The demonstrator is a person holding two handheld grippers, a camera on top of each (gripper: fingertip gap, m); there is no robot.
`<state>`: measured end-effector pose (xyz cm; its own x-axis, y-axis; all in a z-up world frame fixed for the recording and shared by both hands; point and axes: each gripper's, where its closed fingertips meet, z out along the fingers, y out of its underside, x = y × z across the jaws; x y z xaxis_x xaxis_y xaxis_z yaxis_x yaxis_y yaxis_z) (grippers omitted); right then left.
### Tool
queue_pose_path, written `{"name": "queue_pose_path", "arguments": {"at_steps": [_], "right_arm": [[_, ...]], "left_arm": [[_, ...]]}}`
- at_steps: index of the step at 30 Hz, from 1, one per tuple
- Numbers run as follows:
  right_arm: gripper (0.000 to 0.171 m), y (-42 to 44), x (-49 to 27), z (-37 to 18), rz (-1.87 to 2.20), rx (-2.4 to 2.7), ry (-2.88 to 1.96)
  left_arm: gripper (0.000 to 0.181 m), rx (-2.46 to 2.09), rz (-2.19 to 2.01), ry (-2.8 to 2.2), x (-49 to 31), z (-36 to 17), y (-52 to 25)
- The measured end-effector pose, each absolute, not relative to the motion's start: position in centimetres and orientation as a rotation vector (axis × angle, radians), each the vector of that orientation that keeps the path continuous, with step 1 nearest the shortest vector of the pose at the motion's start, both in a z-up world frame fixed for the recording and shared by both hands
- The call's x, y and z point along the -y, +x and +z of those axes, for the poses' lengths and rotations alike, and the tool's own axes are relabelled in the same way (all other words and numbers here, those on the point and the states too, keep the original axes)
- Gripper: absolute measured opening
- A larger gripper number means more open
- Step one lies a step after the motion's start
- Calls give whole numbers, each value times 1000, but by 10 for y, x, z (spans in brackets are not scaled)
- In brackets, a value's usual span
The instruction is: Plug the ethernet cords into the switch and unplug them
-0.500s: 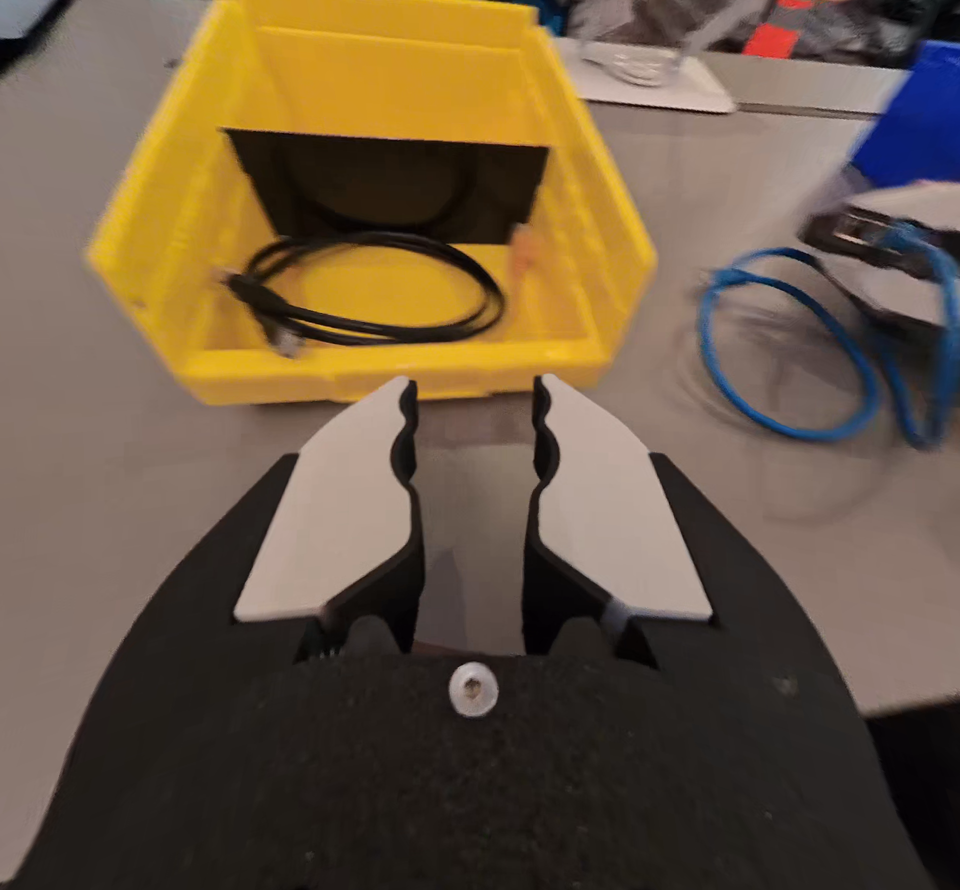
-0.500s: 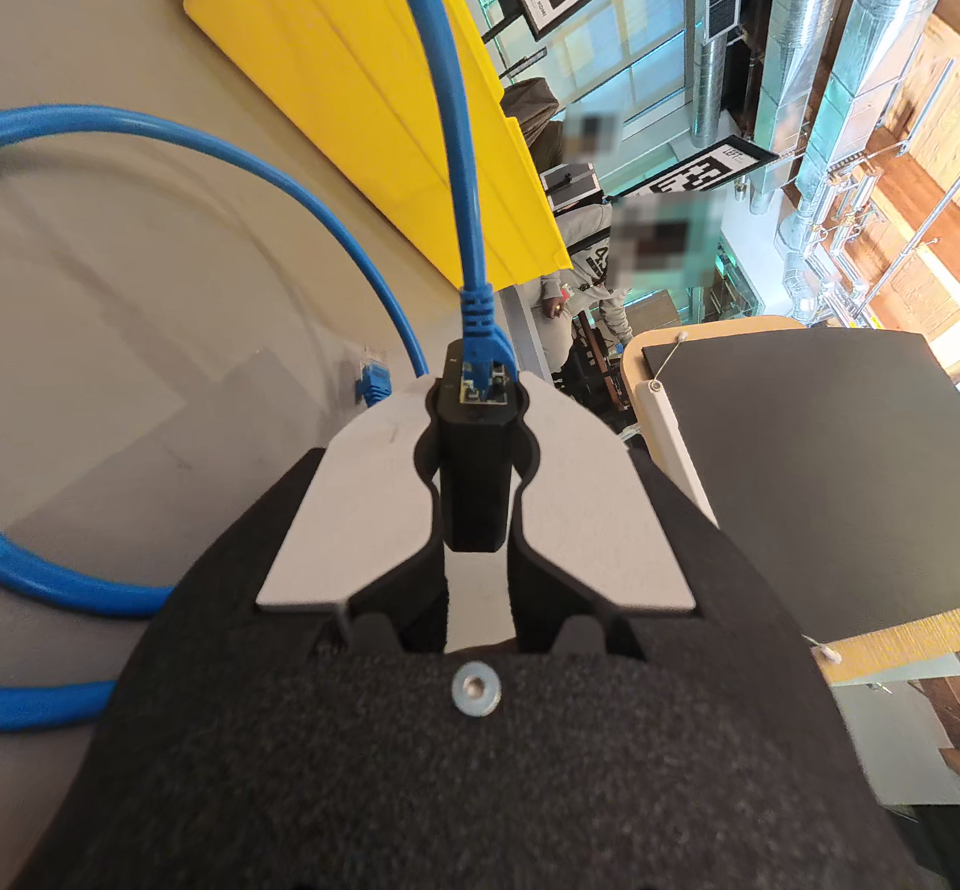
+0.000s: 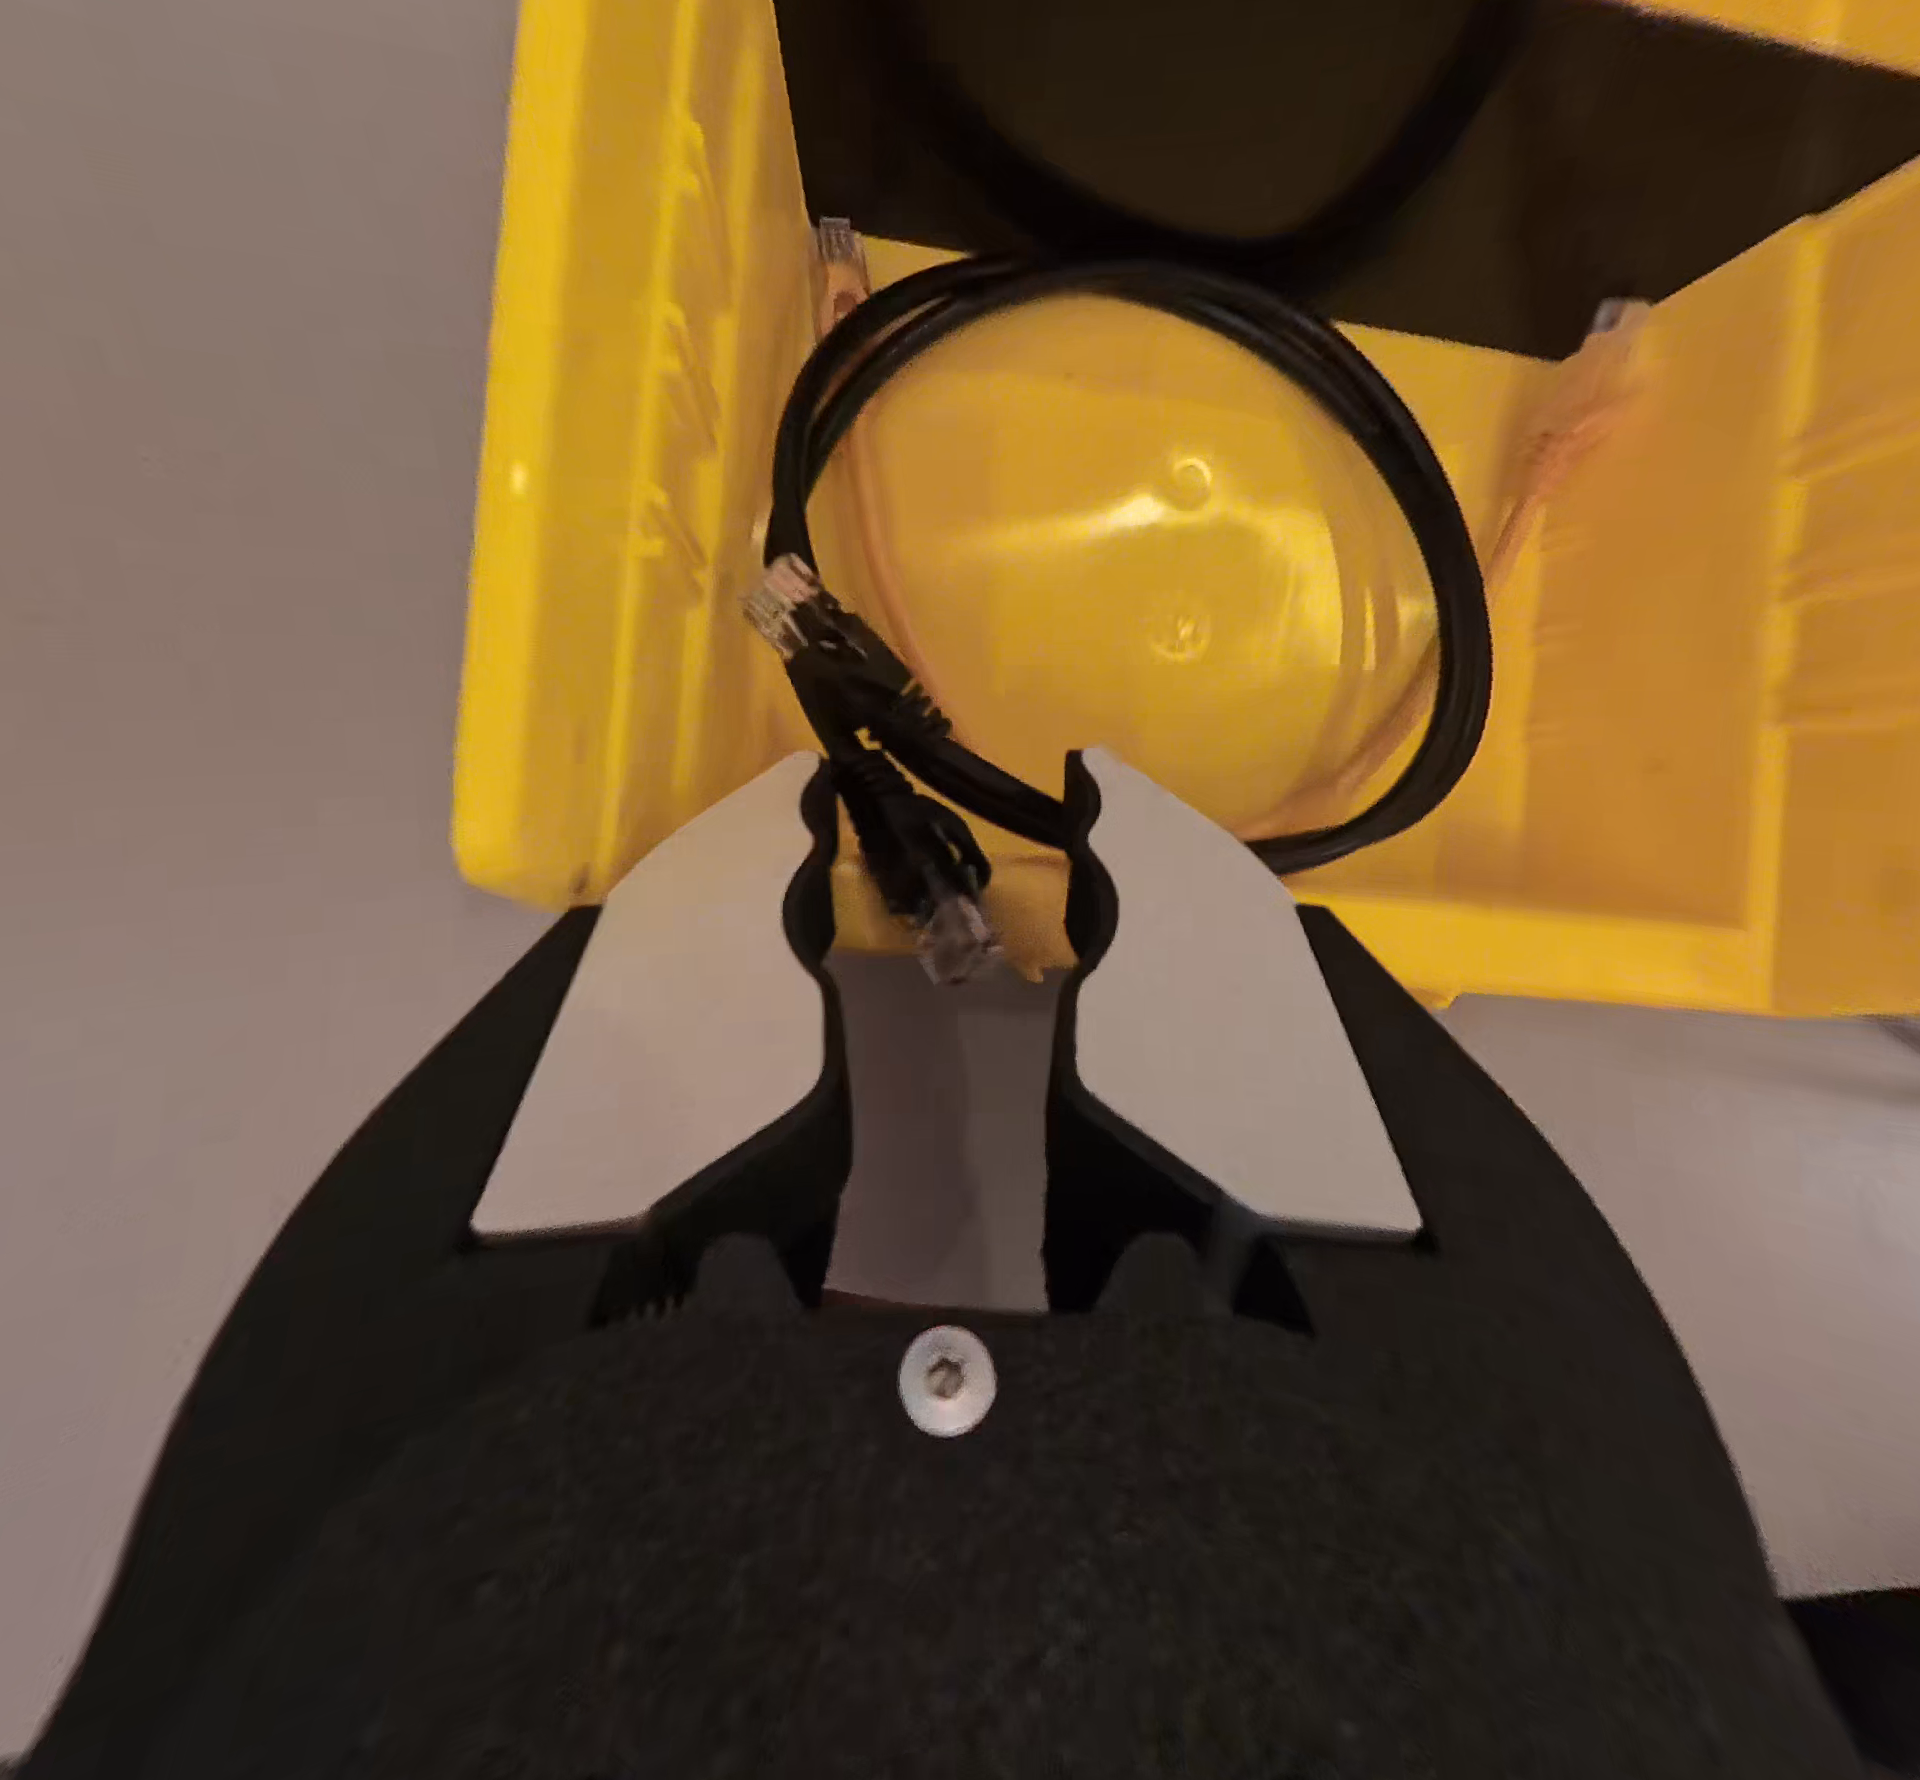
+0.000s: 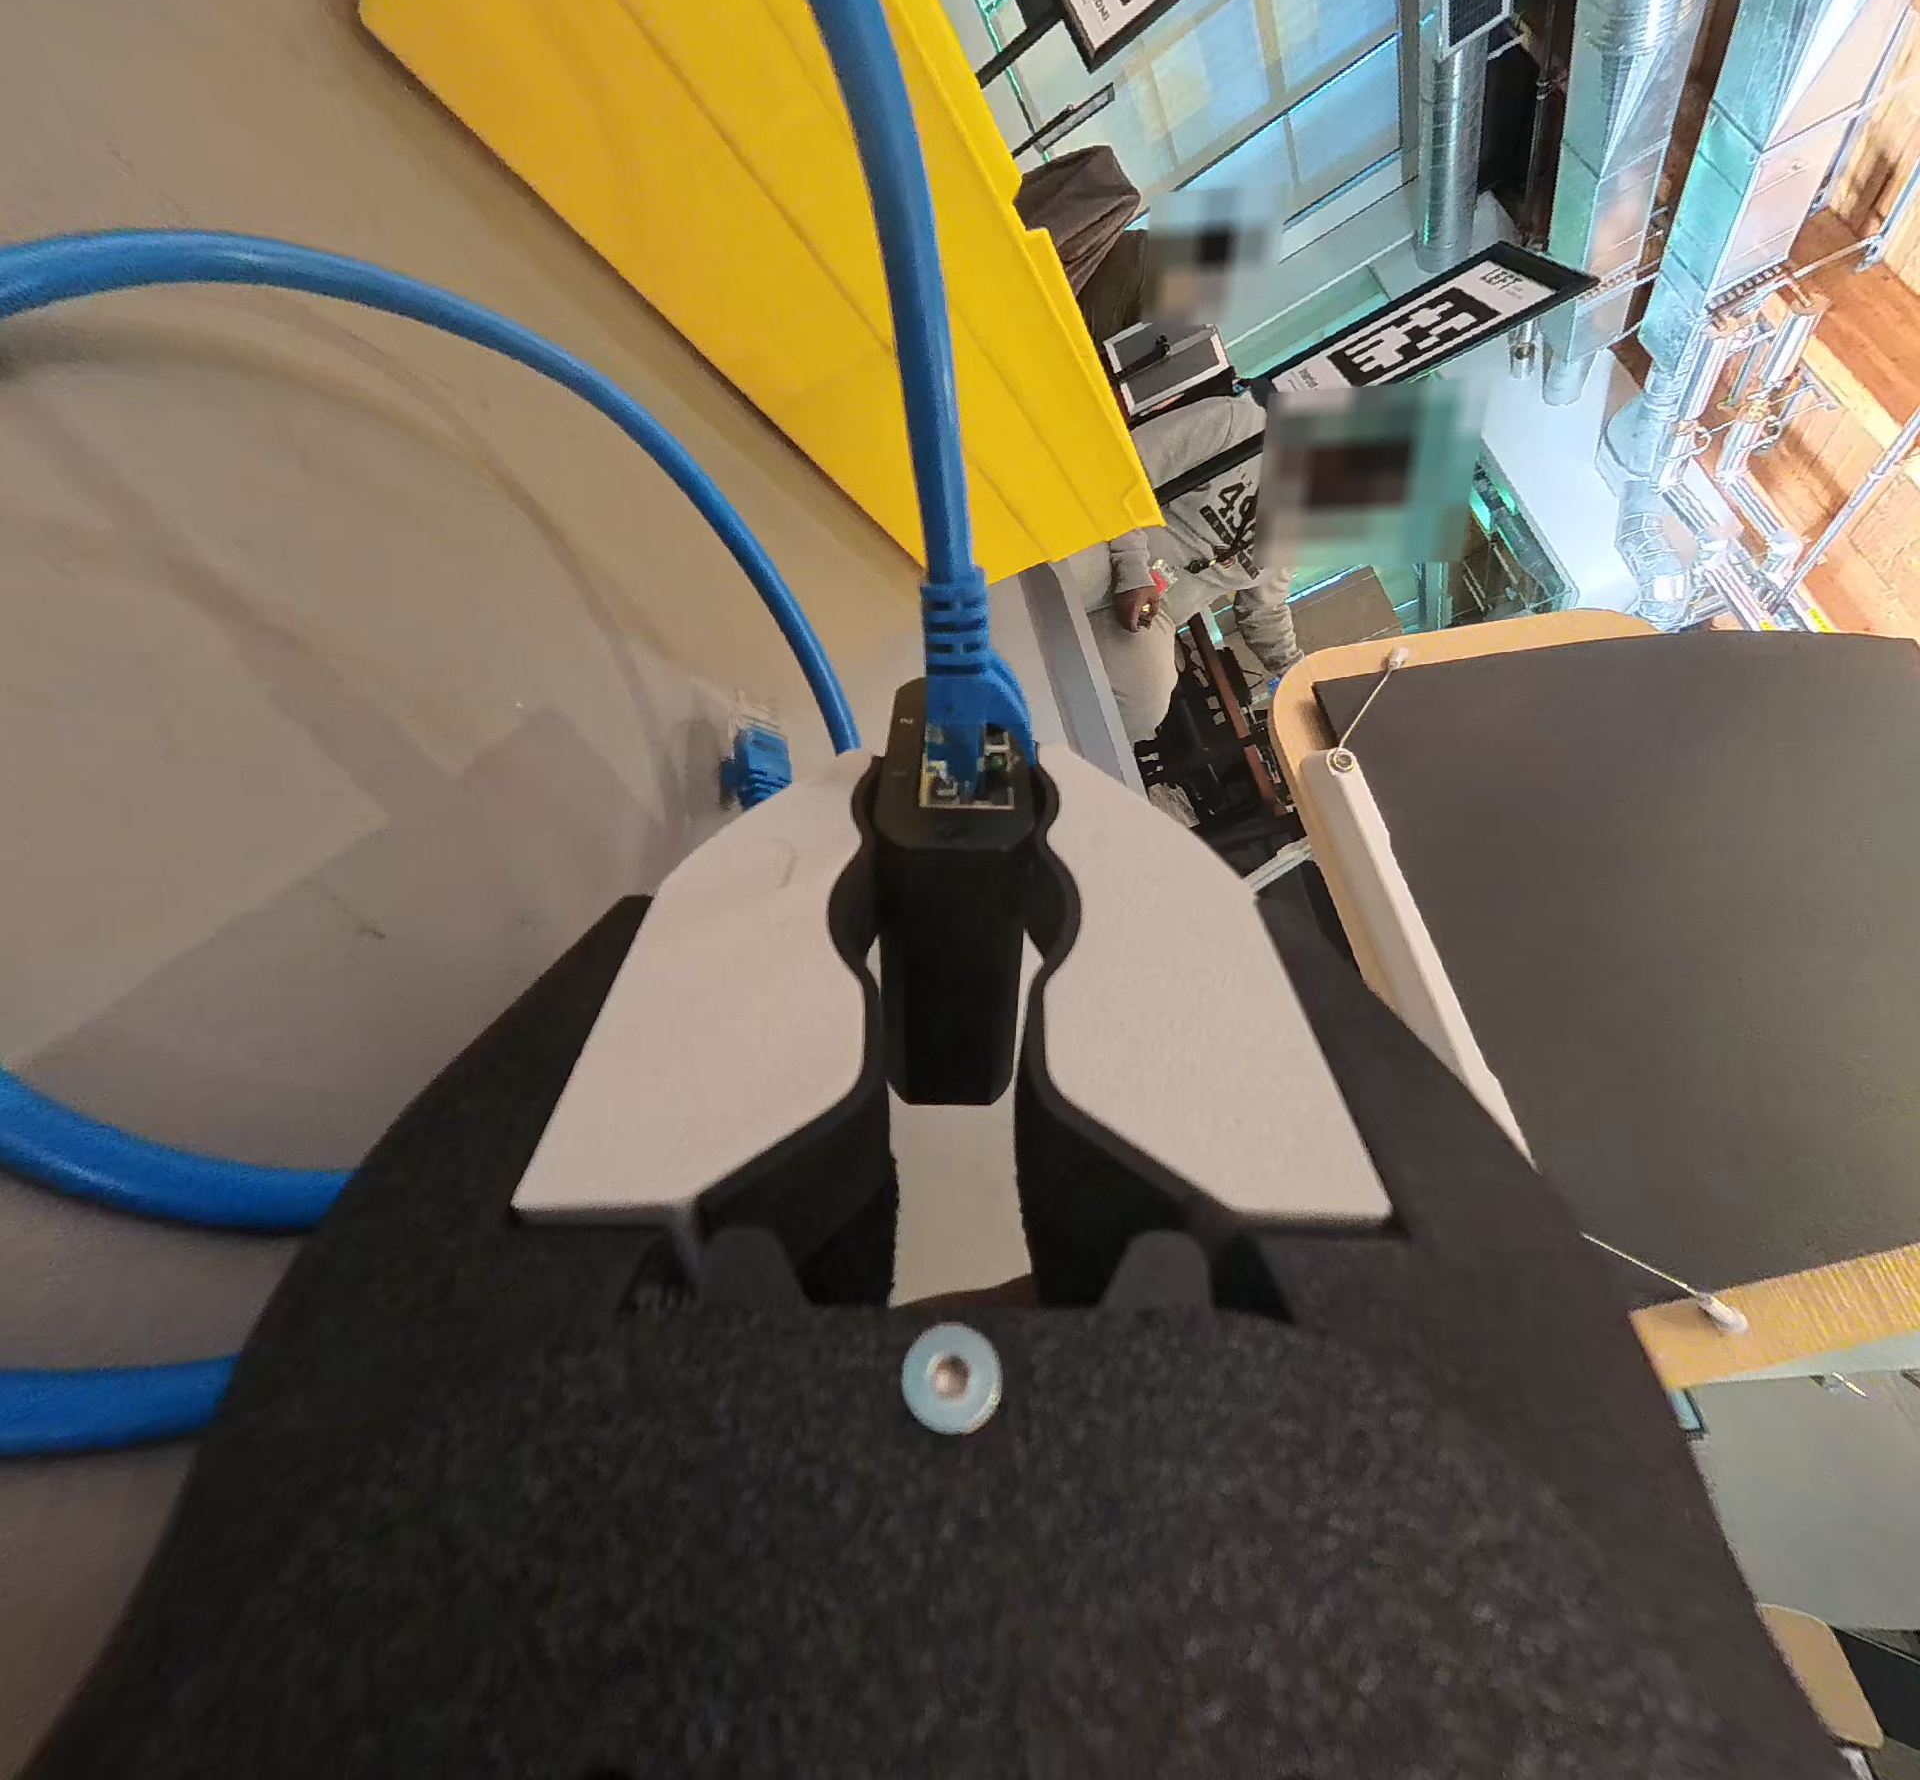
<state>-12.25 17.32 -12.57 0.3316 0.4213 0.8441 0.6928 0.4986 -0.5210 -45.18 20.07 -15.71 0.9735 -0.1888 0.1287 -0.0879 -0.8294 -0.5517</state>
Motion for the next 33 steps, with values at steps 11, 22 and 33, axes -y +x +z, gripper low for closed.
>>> {"name": "queue_pose_path", "arguments": {"at_steps": [11, 22, 33], "right_arm": [[24, -122, -173, -125, -227, 1290, -1116], [24, -120, -175, -123, -225, 1272, -1125], [24, -115, -176, -121, -212, 1256, -1134]], "left_arm": [[16, -330, -166, -2273, -214, -109, -446], [12, -749, -41, -1872, -117, 81, -392], [12, -1262, -239, -2402, -60, -135, -307]]}}
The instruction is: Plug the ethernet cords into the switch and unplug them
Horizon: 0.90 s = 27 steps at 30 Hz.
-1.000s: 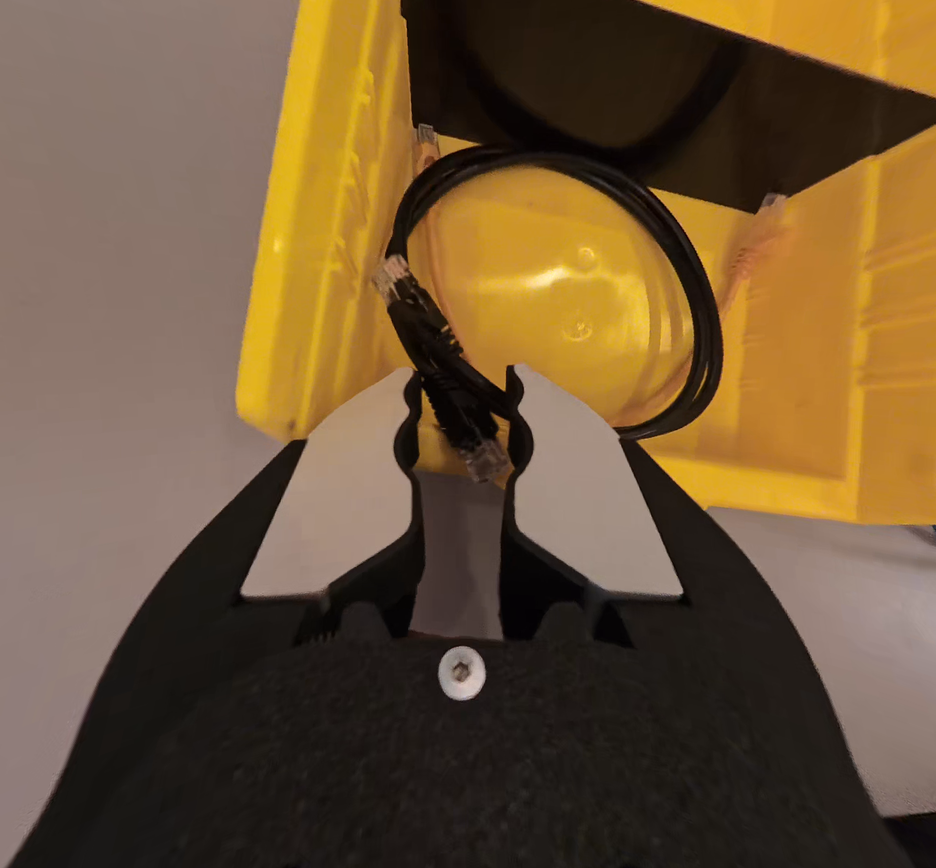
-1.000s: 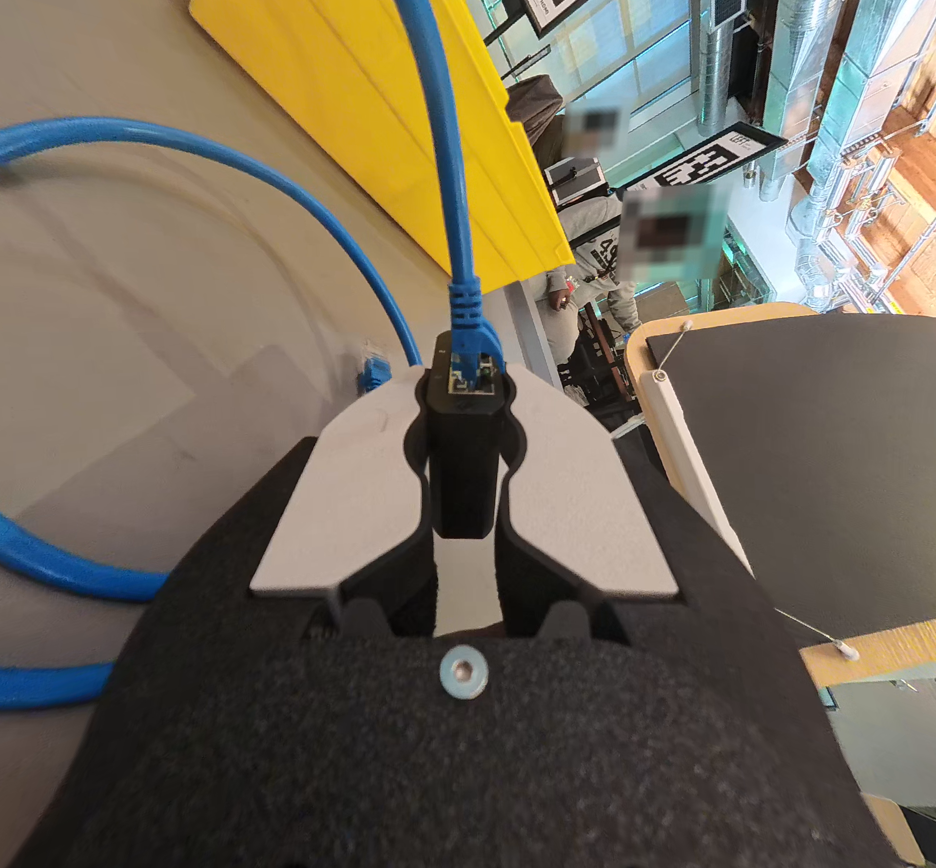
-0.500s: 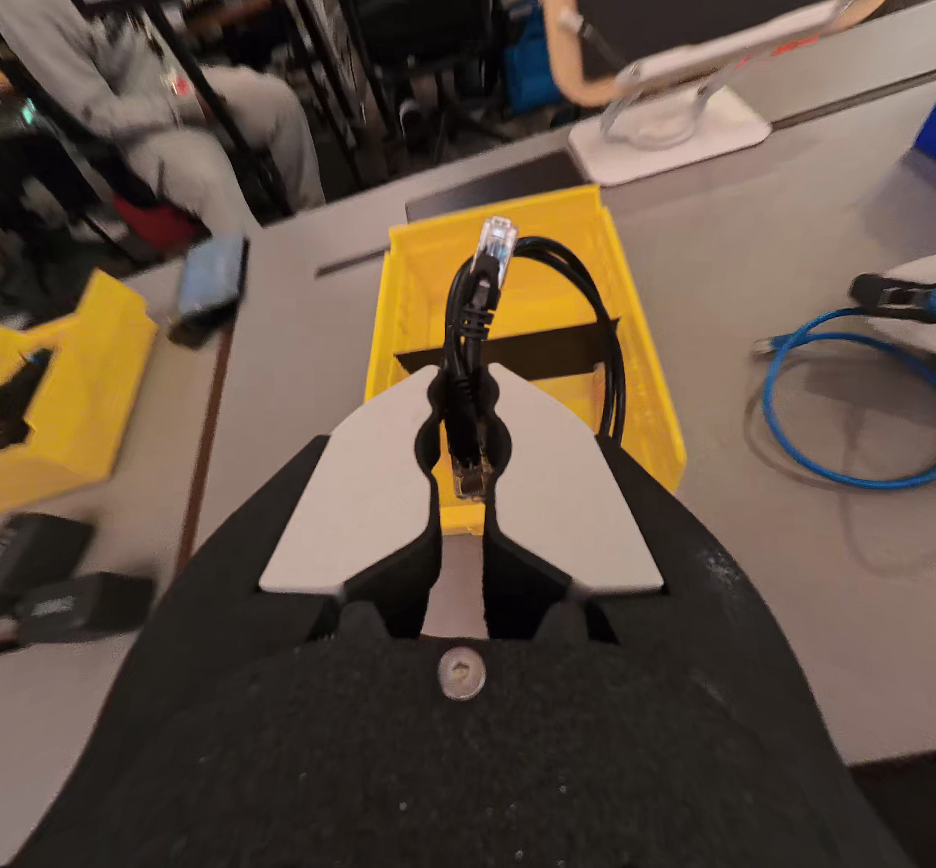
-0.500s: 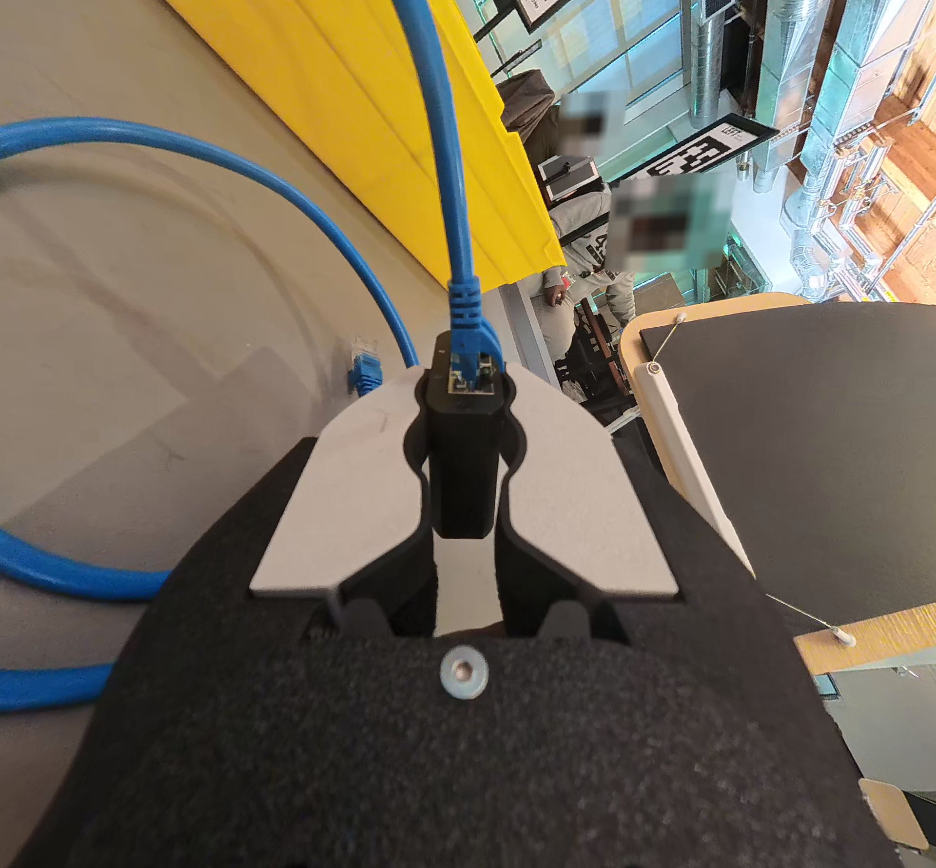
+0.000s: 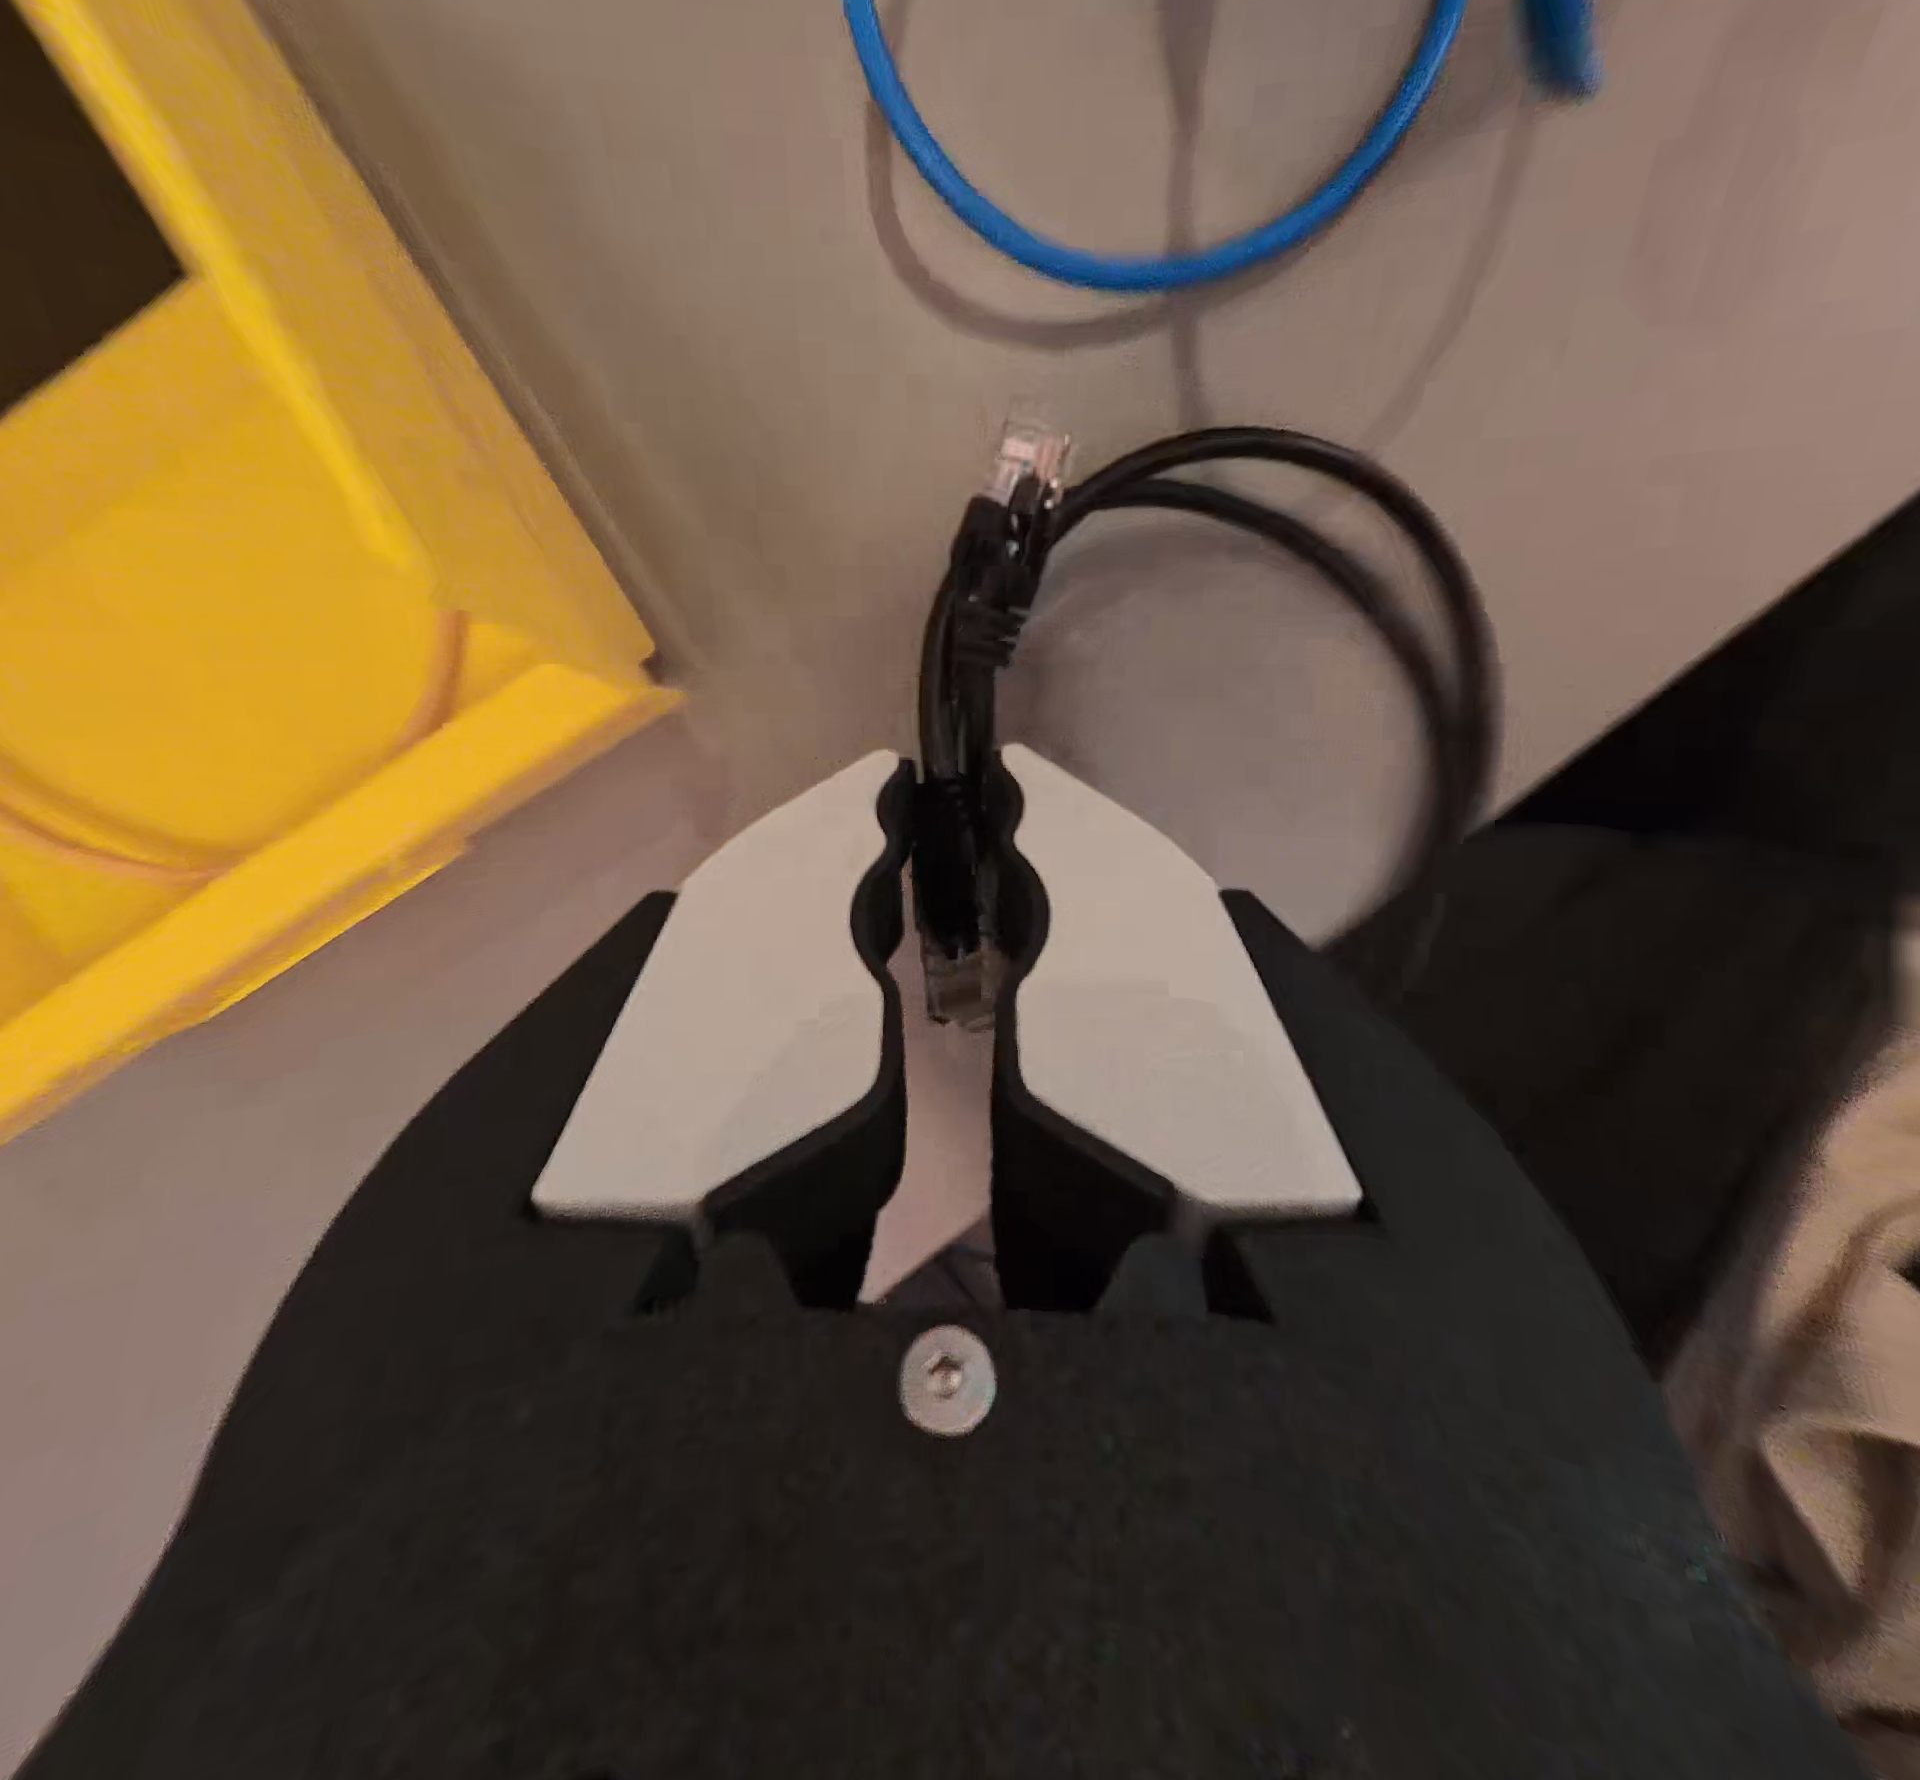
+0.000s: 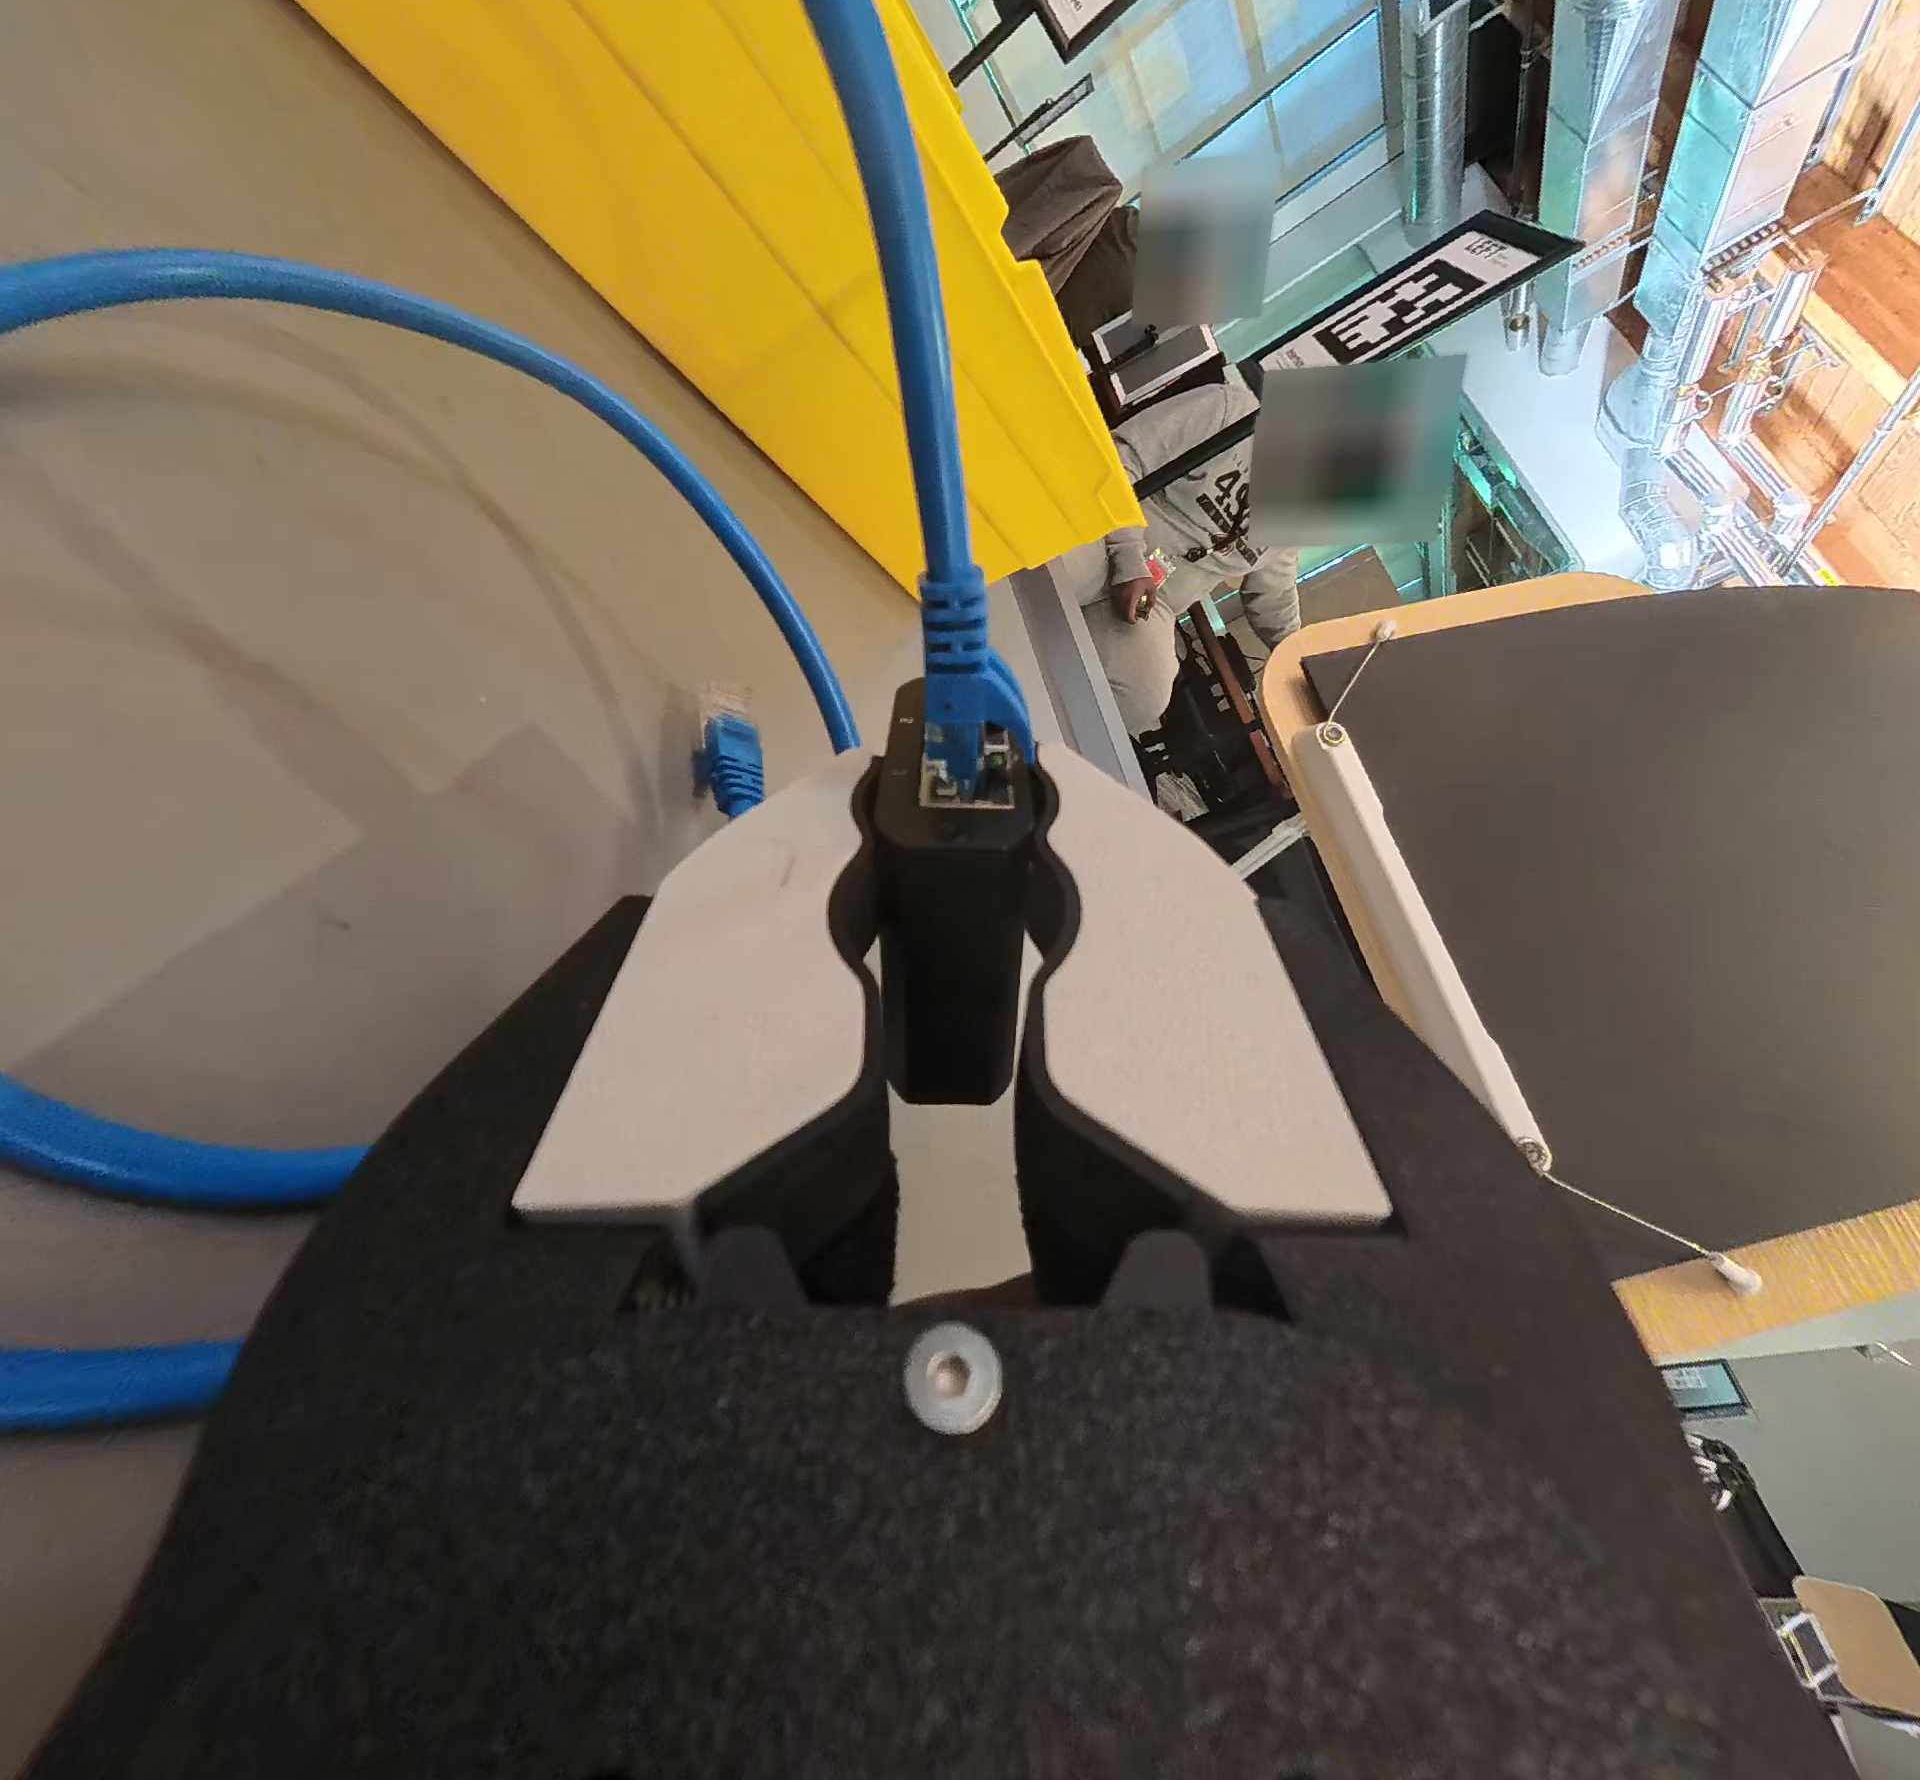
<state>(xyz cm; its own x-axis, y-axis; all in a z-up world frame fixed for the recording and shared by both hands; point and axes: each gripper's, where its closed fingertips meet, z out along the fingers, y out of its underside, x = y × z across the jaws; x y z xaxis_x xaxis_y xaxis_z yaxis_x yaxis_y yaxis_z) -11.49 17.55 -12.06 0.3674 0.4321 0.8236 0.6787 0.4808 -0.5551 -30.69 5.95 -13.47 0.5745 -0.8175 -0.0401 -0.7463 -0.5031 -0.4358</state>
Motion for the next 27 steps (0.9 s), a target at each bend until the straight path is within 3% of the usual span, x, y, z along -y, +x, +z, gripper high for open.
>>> {"name": "queue_pose_path", "arguments": {"at_steps": [5, 15, 19, 27], "right_arm": [[24, -116, -175, -122, -212, 1267, -1131], [24, -118, -176, -124, -202, 1281, -1134], [24, -119, -176, -126, -197, 1287, -1139], [24, -120, -176, -127, -187, 1297, -1143]], "left_arm": [[11, -1301, -241, -2360, -57, -177, -293], [17, -1144, -806, -2147, -48, -141, -270], [38, -1074, -786, -2286, -45, -165, -270], [19, -1041, -754, -2313, -45, -187, -266]]}}
